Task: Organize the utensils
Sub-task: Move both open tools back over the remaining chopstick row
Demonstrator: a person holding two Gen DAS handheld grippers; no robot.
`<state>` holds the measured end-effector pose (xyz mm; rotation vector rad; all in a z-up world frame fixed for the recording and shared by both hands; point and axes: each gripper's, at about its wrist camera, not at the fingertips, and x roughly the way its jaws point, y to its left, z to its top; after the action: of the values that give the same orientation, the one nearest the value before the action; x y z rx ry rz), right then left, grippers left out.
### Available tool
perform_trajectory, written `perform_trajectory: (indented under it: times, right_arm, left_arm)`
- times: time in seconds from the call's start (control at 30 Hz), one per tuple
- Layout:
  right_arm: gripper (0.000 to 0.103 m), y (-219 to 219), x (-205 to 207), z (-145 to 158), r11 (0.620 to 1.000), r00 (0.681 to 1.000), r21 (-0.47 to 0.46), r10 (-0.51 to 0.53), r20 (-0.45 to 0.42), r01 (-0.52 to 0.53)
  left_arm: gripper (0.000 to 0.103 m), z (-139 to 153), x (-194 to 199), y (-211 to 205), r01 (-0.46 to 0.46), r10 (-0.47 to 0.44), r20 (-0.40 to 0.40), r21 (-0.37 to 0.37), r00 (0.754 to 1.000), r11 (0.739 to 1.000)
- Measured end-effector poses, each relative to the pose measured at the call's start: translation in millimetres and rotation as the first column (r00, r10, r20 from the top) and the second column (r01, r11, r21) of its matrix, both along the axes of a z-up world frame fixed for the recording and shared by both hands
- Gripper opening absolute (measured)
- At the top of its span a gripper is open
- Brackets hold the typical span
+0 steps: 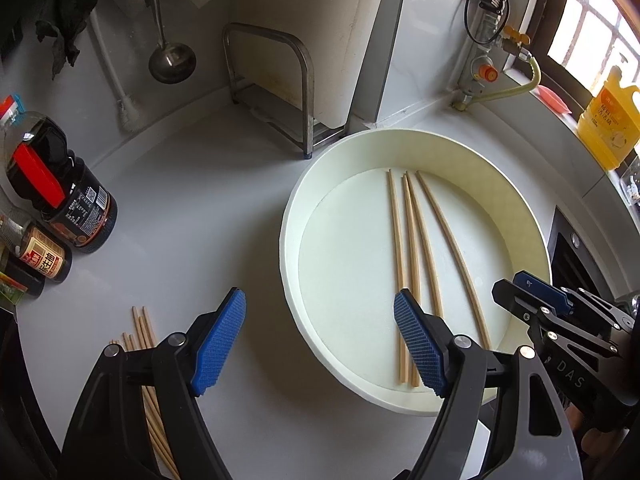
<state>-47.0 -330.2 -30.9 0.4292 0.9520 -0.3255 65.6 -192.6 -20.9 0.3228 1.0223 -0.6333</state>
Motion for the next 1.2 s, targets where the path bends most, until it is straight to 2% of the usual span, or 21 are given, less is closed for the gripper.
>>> perform_trajectory:
  times: [0.43, 0.47, 0.53, 1.2]
  right_arm:
    - [0.037, 42.3, -1.3, 19.5, 0.996, 0.996, -0.034, 0.084, 0.030, -0.083]
    - [0.037, 47.0, 0.1, 19.7, 0.995, 0.995, -0.035, 0.096, 0.027, -0.095]
    - [0.037, 56.9, 3.1, 19.6, 0.992, 0.993, -0.038, 0.117, 0.021, -0.117]
    - [0.043, 166.1, 39.1, 9.3, 0.946, 0.947, -0.049, 0.320, -0.017, -0.320]
  left_arm:
    - [0.077, 20.2, -15.5, 56.8, -0.067, 0.069, 0.043, -0.036, 0.997, 0.997]
    - [0.082, 20.2, -15.3, 62.8, -0.079, 0.081, 0.044, -0.037, 0.996, 0.996]
    - [0.085, 19.3, -14.7, 75.8, -0.103, 0.105, 0.040, -0.045, 0.994, 0.994]
    - [0.085, 3.1, -9.0, 204.0, -0.295, 0.296, 0.022, -0.034, 0.955, 0.955]
